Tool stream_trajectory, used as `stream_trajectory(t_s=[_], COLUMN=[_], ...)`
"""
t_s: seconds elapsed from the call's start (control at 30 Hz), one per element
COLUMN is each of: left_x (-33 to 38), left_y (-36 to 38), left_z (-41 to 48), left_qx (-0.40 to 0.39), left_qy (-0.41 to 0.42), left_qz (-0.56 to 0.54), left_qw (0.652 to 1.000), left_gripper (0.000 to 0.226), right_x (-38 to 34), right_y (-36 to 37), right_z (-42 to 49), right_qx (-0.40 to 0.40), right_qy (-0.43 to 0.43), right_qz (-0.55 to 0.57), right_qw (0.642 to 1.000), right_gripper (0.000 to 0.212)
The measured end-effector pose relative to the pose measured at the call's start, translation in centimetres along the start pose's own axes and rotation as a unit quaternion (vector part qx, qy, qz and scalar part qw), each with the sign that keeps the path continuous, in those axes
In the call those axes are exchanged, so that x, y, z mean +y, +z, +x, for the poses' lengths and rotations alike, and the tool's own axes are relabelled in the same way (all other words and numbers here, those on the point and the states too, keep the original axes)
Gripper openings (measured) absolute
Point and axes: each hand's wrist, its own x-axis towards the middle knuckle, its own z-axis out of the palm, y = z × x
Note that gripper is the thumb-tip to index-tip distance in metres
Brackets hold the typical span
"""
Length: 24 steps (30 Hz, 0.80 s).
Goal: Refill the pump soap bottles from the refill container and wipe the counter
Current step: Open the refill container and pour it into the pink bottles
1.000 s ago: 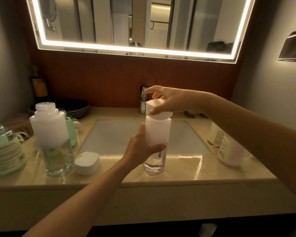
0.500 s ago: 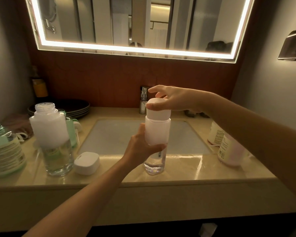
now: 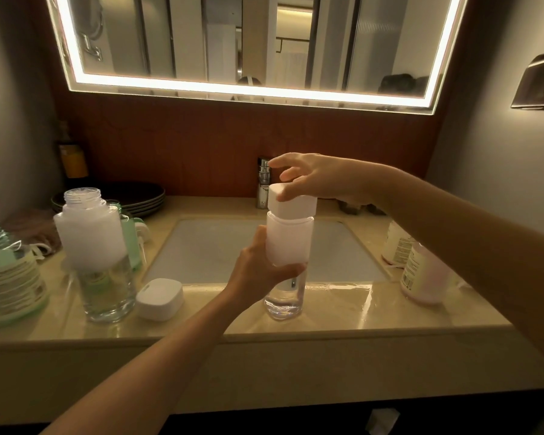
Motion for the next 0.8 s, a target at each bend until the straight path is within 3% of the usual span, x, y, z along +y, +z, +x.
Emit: stream_trajectory(t_s=[0.13,0.23,0.37,0.5,0.67,0.8], left_x=[0.0,-0.2,-0.1,-0.1,0.0,0.1], left_y=[0.0,0.0,0.1,0.0,-0.1,0.0], left_z=[-0.1,0.0,0.0,0.0,-0.2,-0.3], left_qx=[0.0,-0.001,-0.002,-0.002,-0.002,0.001], left_qy=[-0.004,-0.007,-0.011,-0.009,-0.012,-0.013], left_qz=[-0.007,-0.011,-0.003,0.0,-0.001,-0.003], left_qw=[1.0,1.0,1.0,1.0,1.0,1.0], left_gripper=[0.073,0.073,0.073,0.073,0.073,0.071], right_x=[0.2,0.5,0.5,0.6,2.3,6.7], right_y=[0.5,0.9,0.5,0.5,0.3,1.2], right_z=[0.1,0.1,0.2,0.3,-0.8,-1.6], right_qx=[0.062,0.073,0.047,0.072,0.198,0.273], right_qy=[0.01,0.018,0.015,-0.004,-0.005,0.075], right_qz=[-0.104,-0.119,-0.082,-0.027,0.076,0.168], right_qw=[0.993,0.99,0.995,0.997,0.977,0.944], right_gripper=[0.081,0.078,0.057,0.052,0.043,0.032])
